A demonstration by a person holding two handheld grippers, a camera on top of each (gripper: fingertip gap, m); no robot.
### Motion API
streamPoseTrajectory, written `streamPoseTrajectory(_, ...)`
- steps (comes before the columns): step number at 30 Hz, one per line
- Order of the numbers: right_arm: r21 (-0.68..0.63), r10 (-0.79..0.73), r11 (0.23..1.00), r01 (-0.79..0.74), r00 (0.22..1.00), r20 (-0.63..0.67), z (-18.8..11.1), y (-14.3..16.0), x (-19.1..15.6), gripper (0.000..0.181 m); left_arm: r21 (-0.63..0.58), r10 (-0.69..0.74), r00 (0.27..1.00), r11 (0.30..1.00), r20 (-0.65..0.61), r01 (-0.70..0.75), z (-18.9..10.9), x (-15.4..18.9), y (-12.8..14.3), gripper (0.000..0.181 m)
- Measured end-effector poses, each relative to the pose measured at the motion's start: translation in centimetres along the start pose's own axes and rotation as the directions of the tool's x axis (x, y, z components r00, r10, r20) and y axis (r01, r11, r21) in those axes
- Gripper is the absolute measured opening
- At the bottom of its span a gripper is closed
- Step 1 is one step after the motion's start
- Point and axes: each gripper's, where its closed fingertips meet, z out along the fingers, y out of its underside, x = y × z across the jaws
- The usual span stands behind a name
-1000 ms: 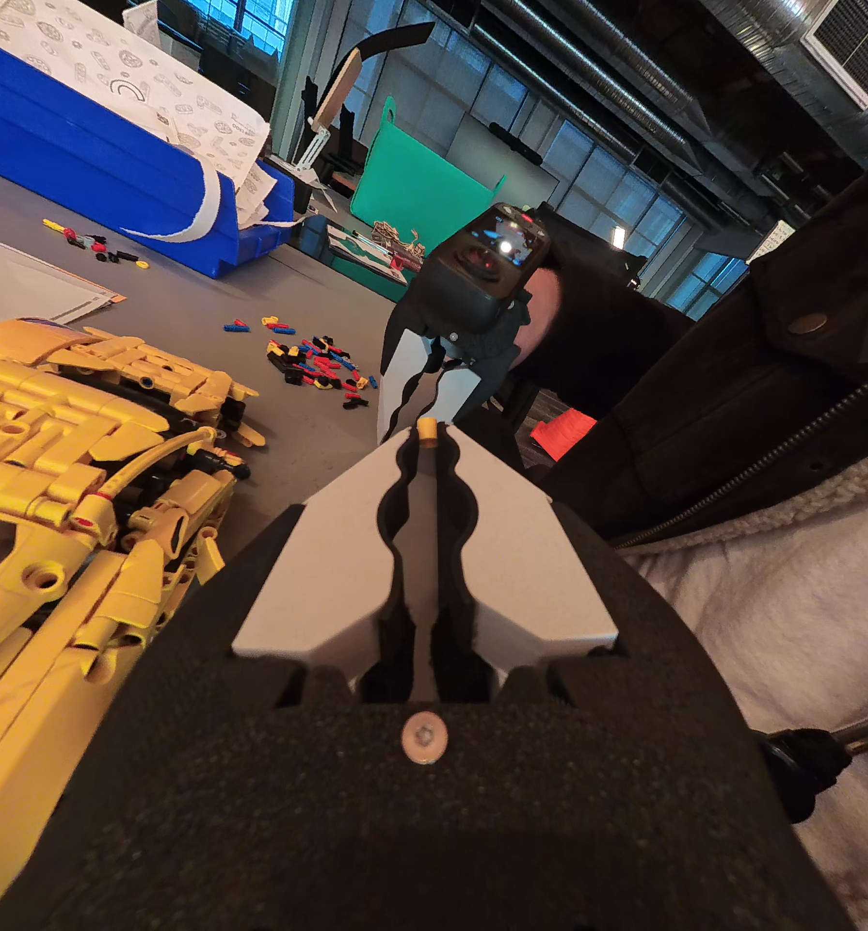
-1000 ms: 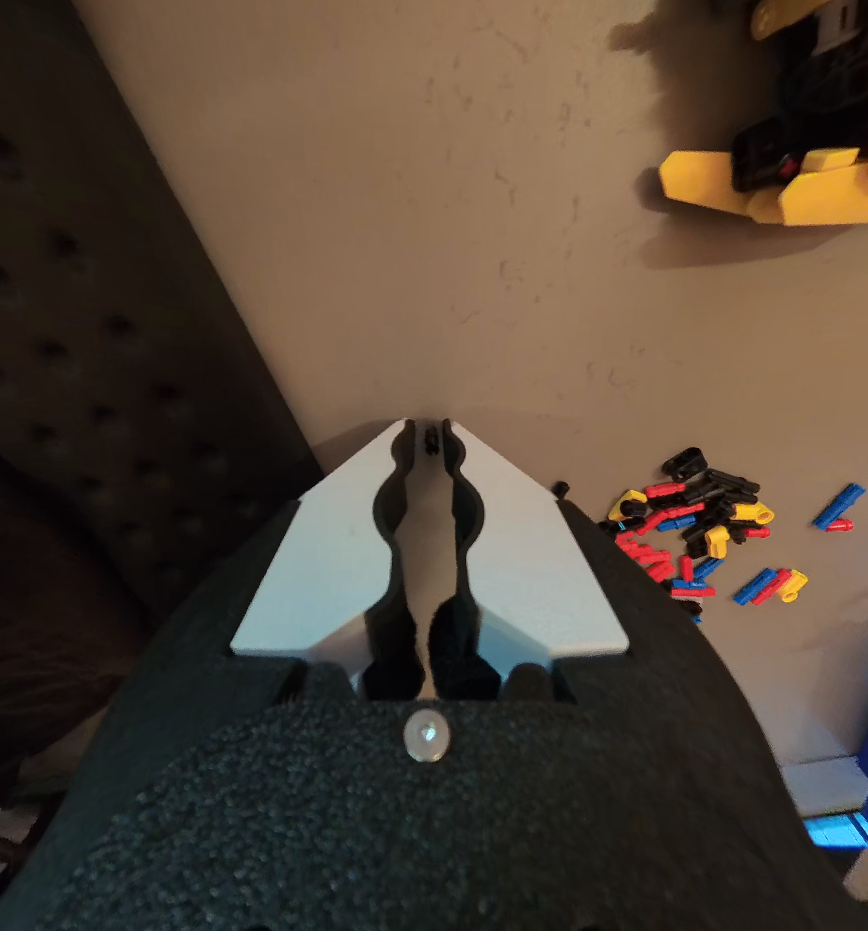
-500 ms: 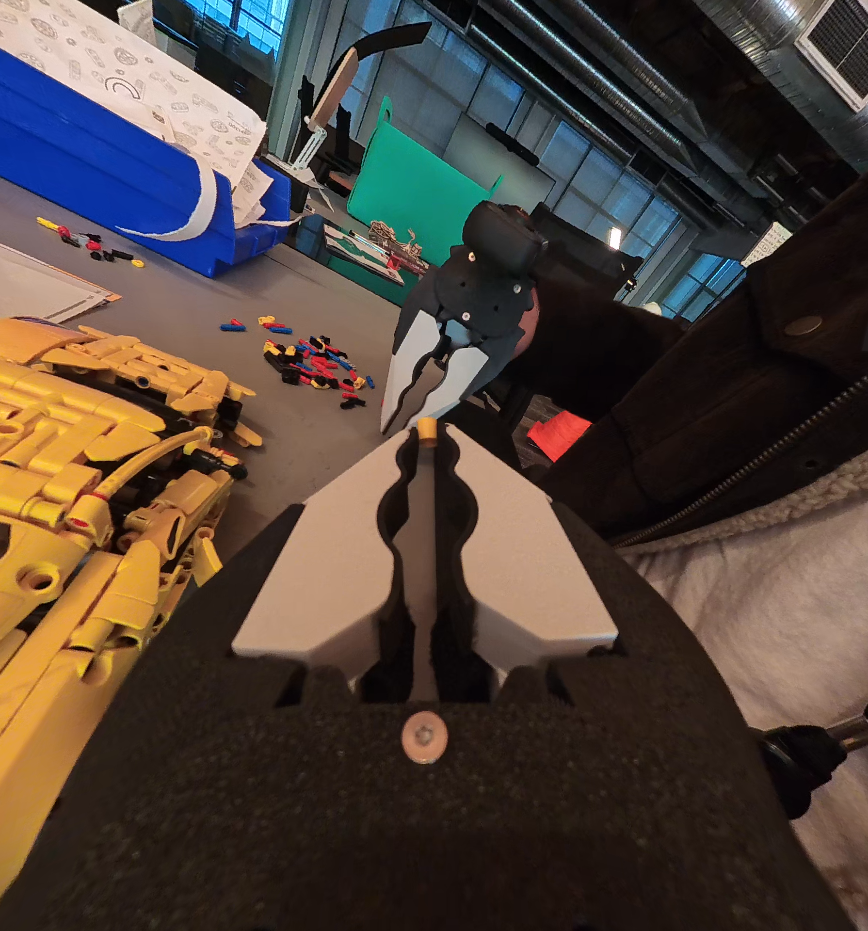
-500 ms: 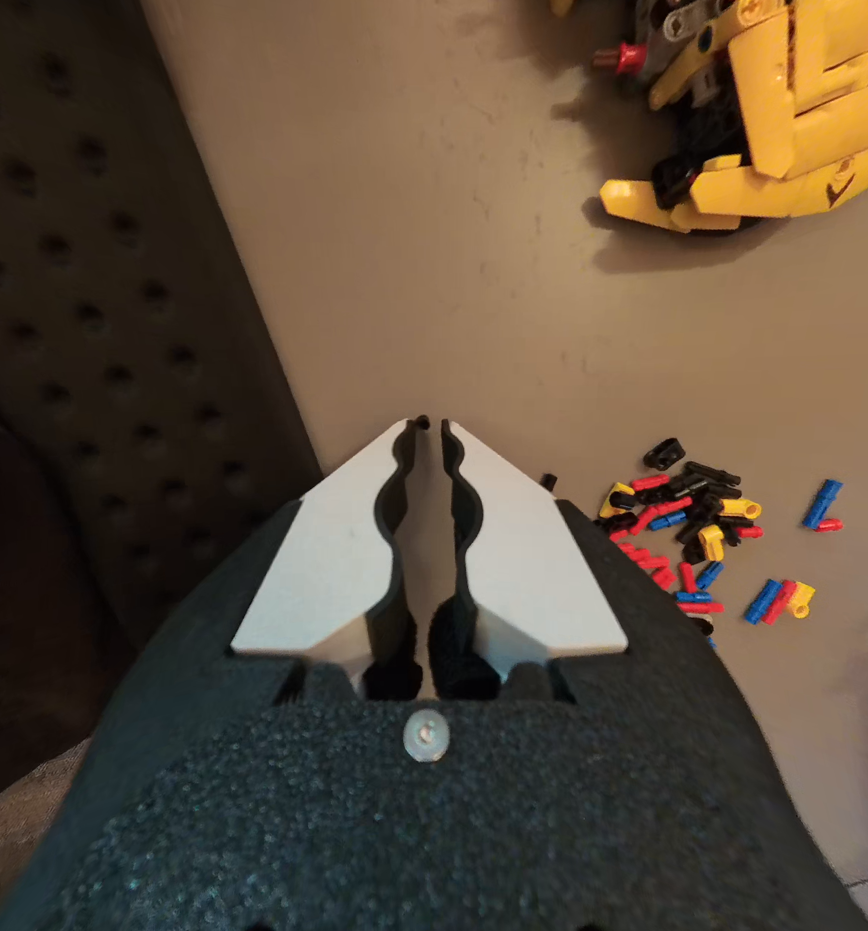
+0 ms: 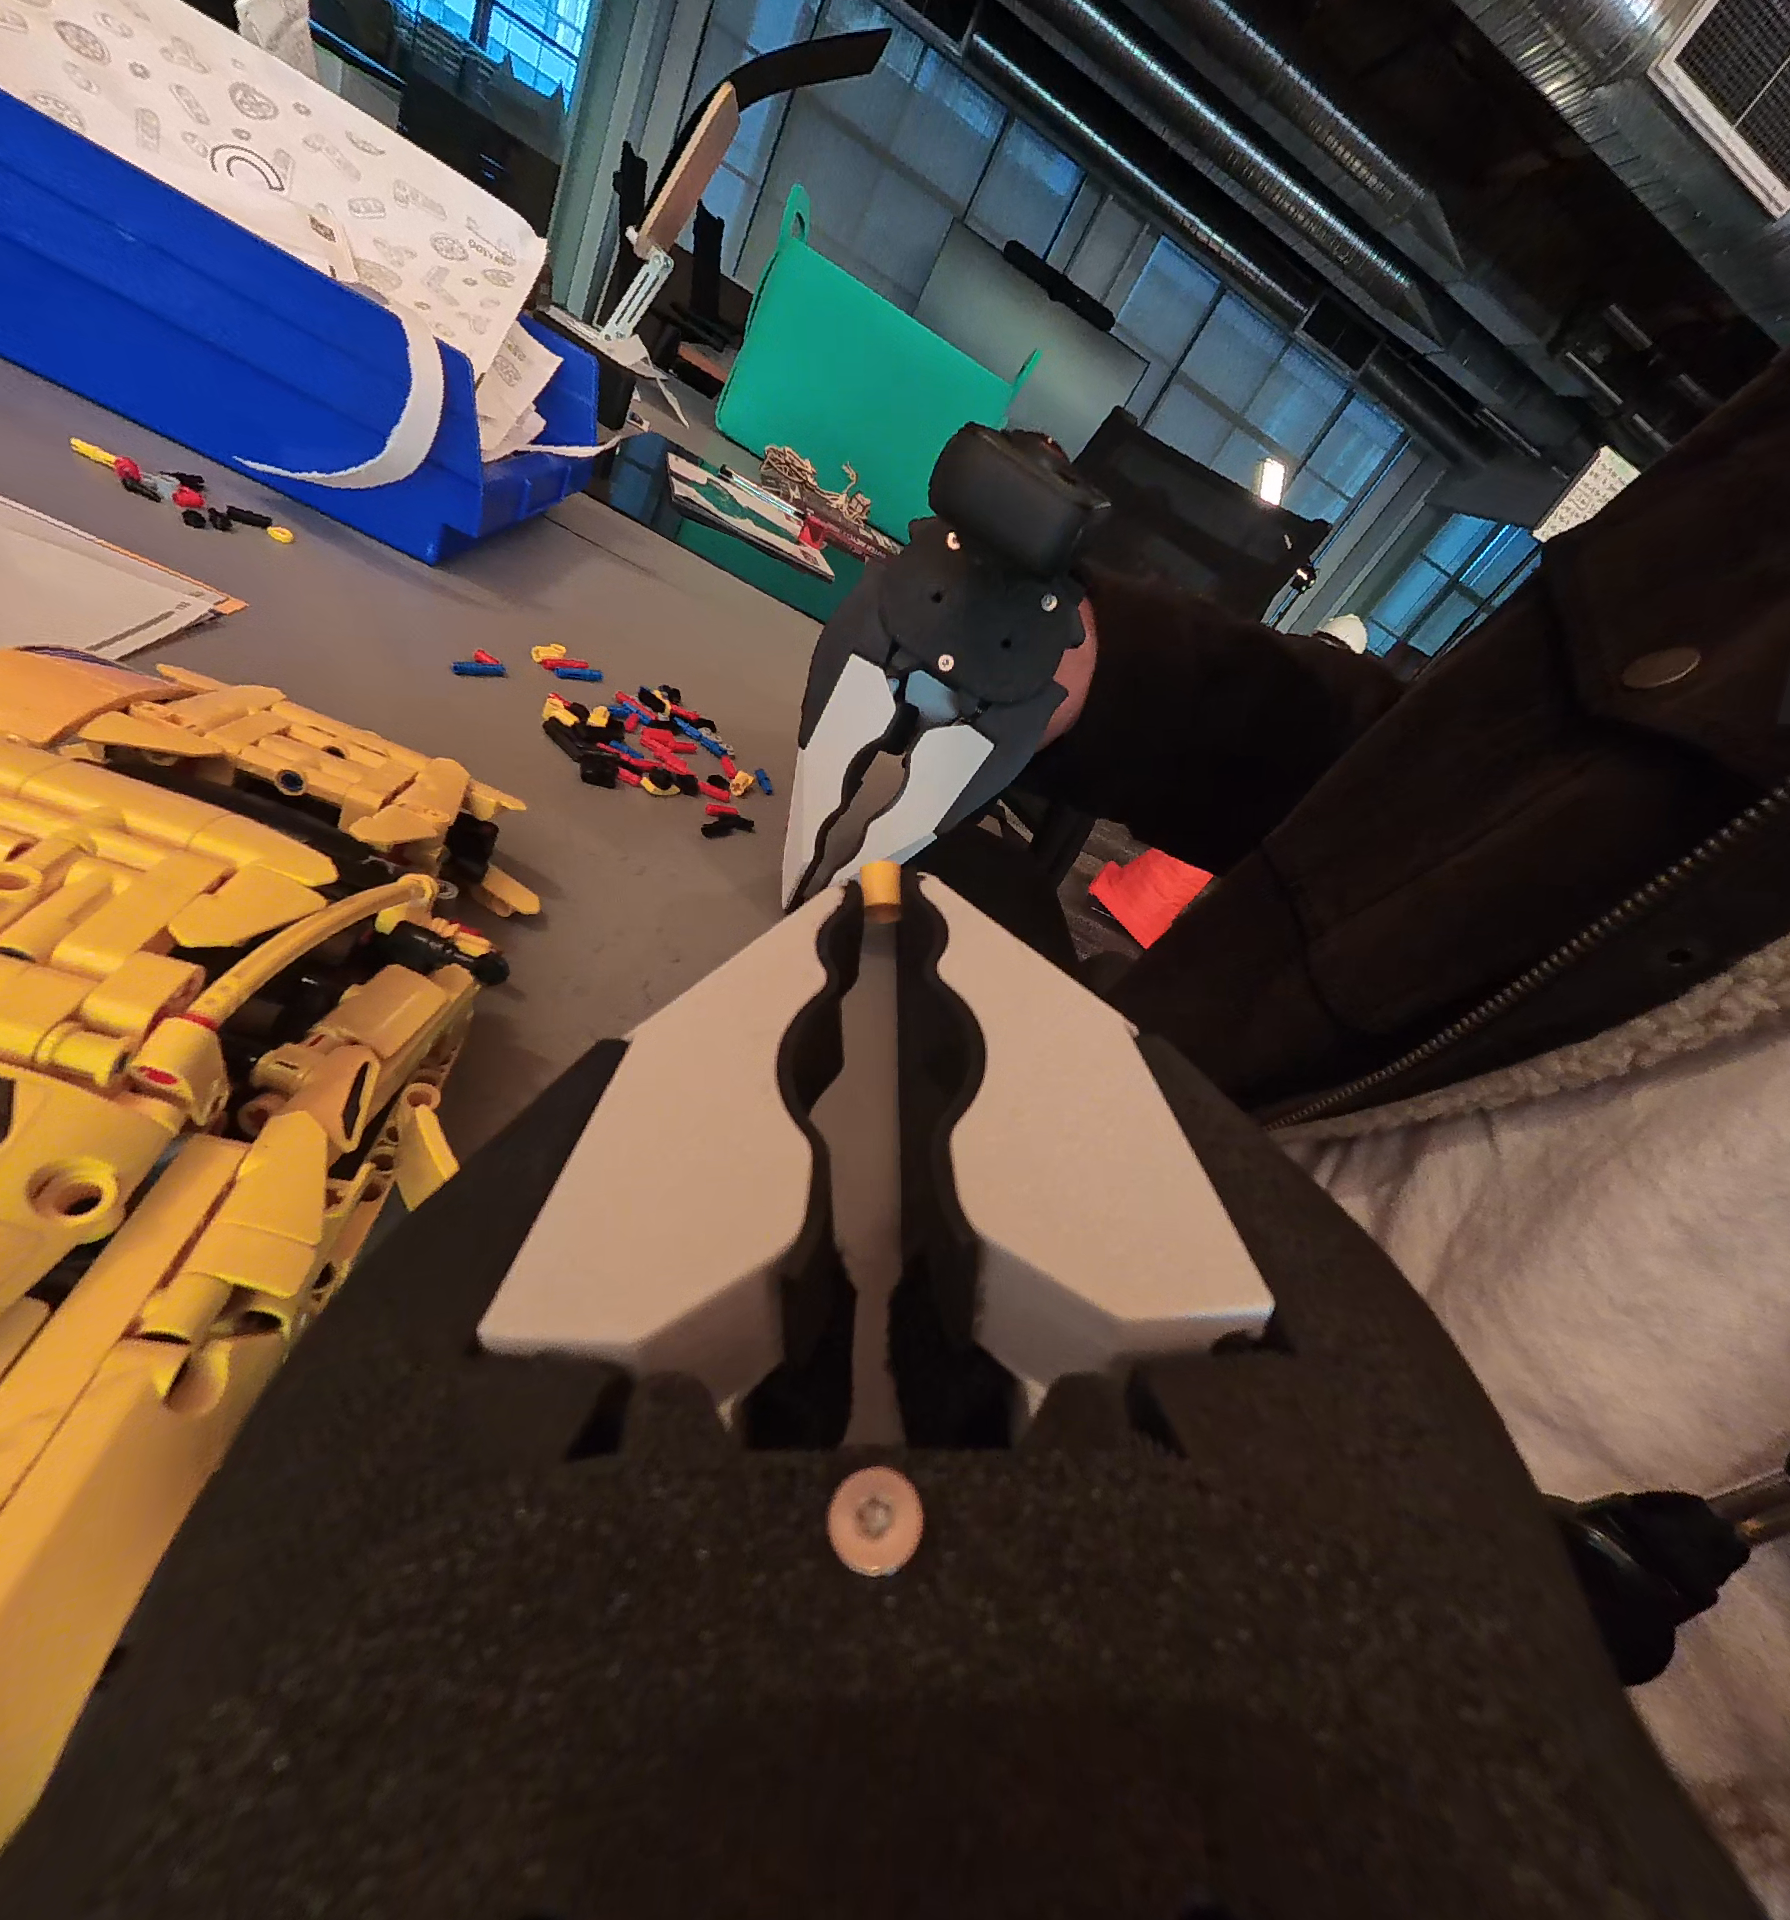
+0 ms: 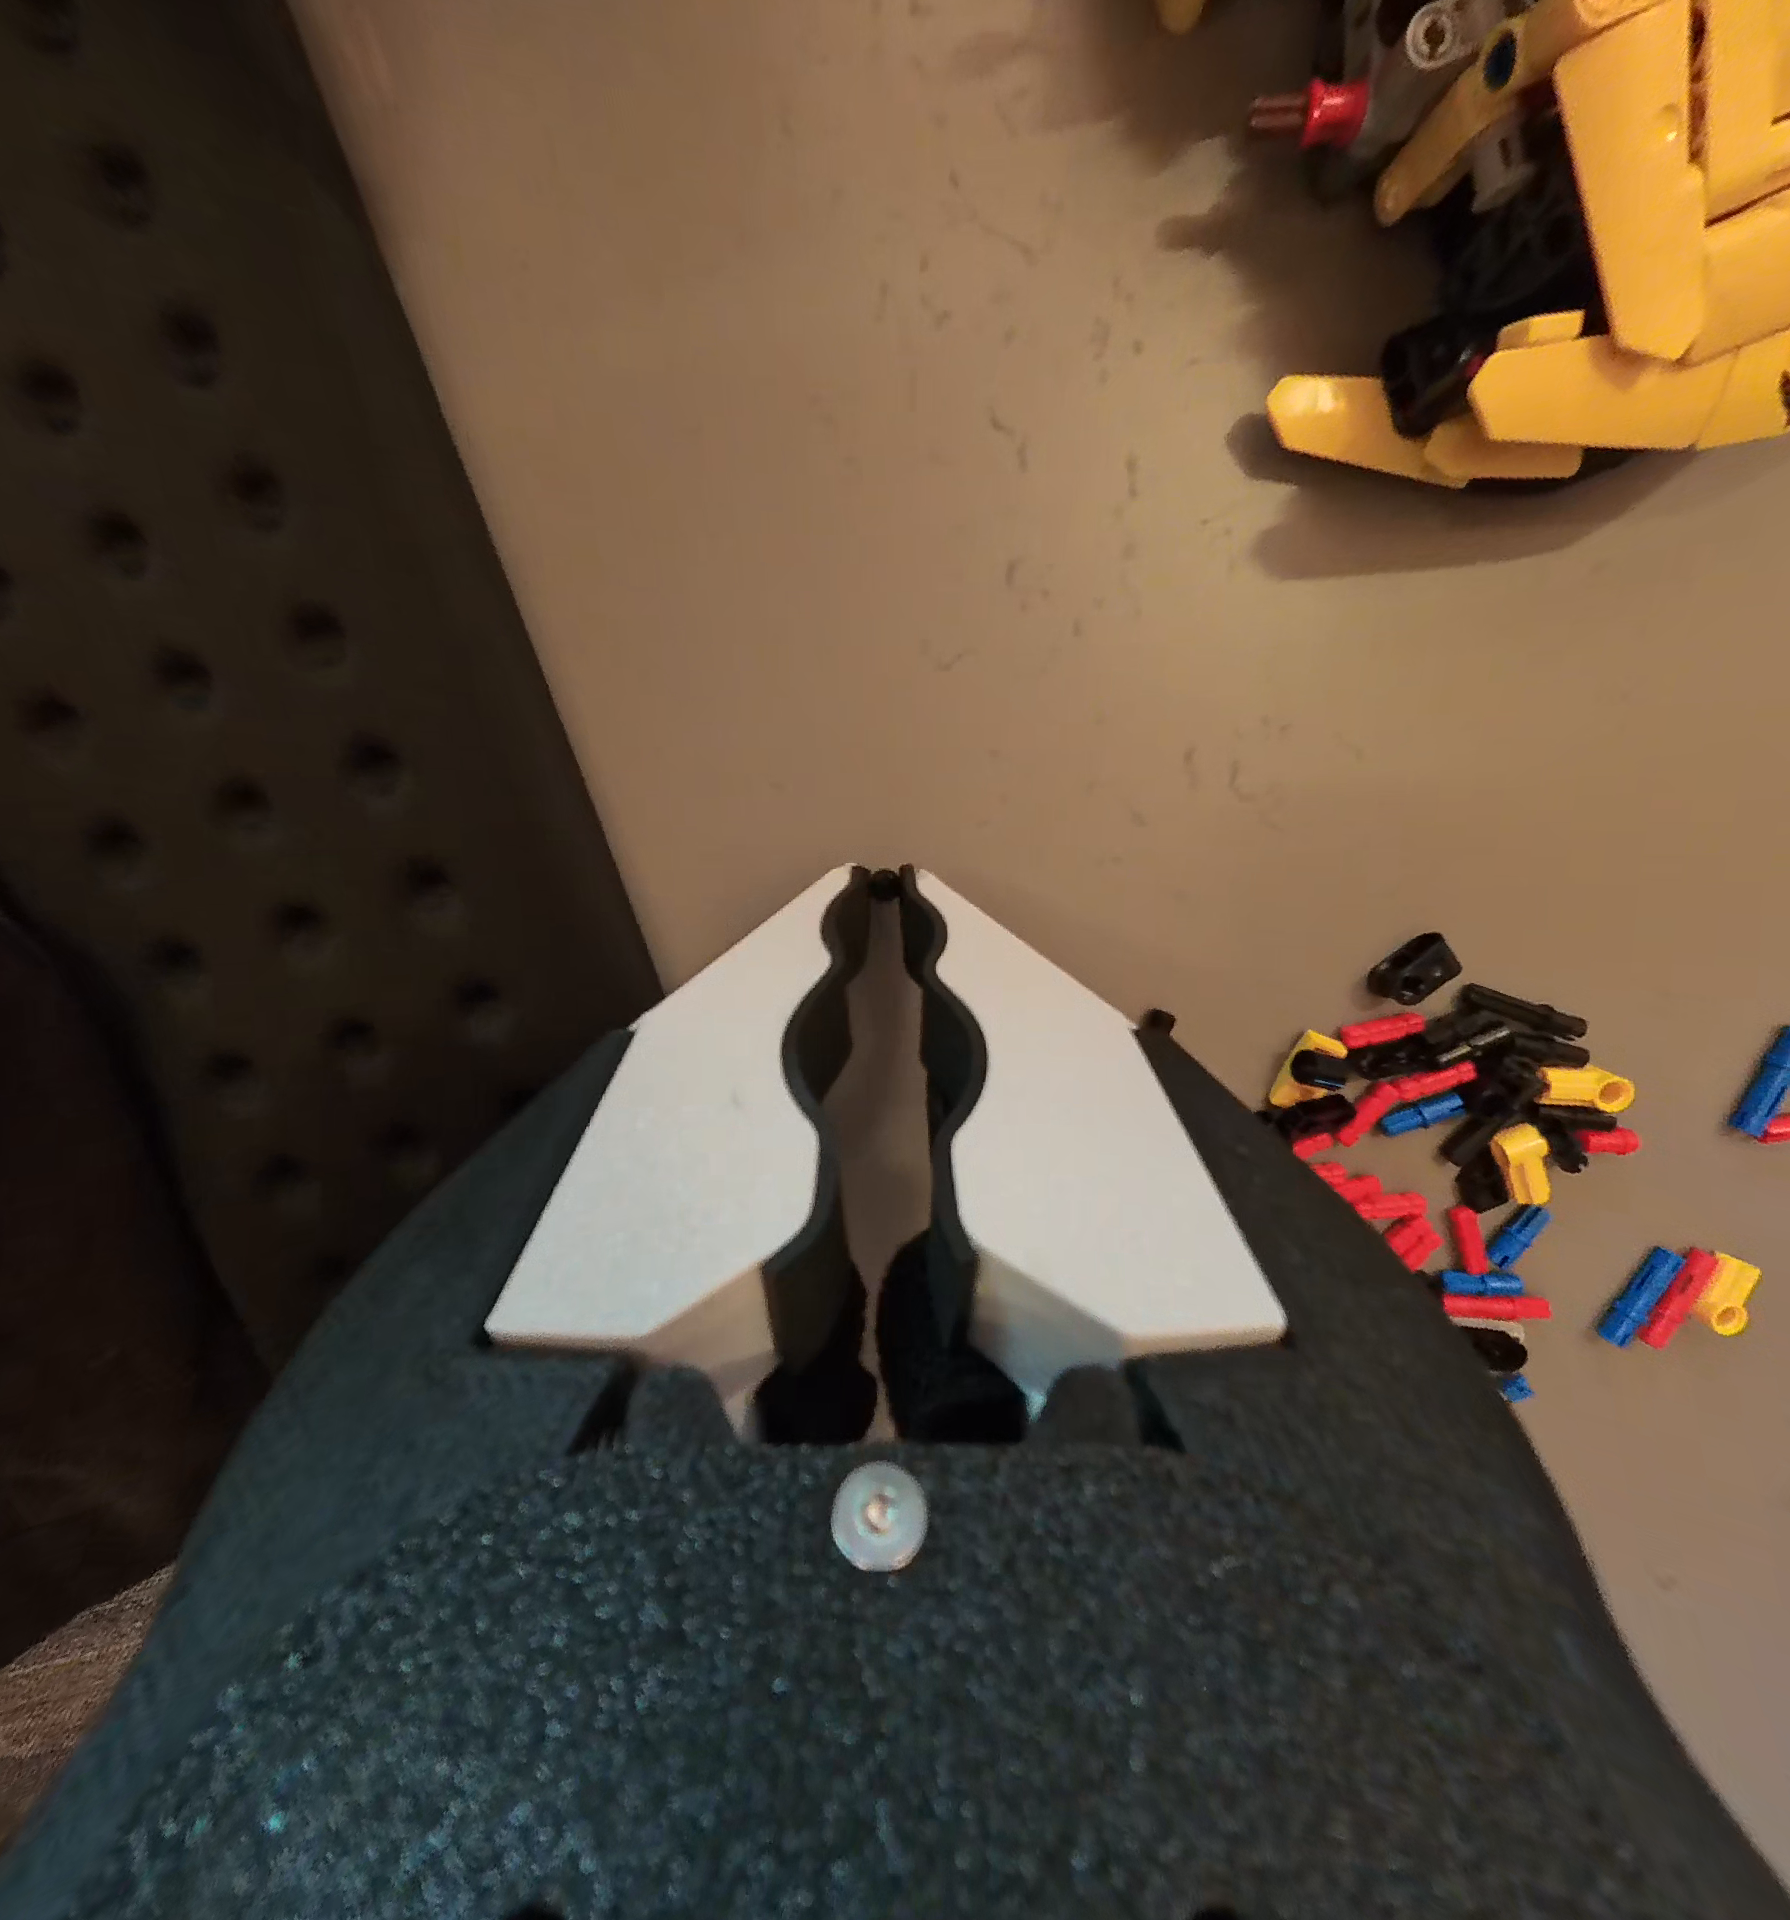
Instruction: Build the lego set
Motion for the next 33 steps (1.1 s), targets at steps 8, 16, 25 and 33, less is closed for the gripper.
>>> streamPoseTrajectory(8,-0.021,-0.011,1.0,0.011,1.0,-0.004,0.3,0.2,0.0,0.004,-0.001,0.0,1.0,1.0,-0.001,0.0,0.0,0.0,0.0,0.007)
streamPoseTrajectory(16,-0.012,-0.014,1.0,0.014,1.0,-0.012,-0.2,-0.5,0.1,0.004,-0.002,-0.001,1.0,1.0,-0.001,0.001,0.0,0.0,0.0,0.007)
streamPoseTrajectory(25,-0.041,-0.075,0.997,0.072,0.995,-0.07,-1.5,-3.7,0.1,0.003,-0.004,-0.002,1.0,1.0,-0.002,0.002,0.0,0.0,0.1,0.007)
streamPoseTrajectory(33,-0.485,-0.046,0.875,0.018,0.998,-0.047,-0.8,3.1,0.5,0.004,-0.006,-0.004,1.0,1.0,0.002,0.004,0.0,-0.1,0.1,0.007)
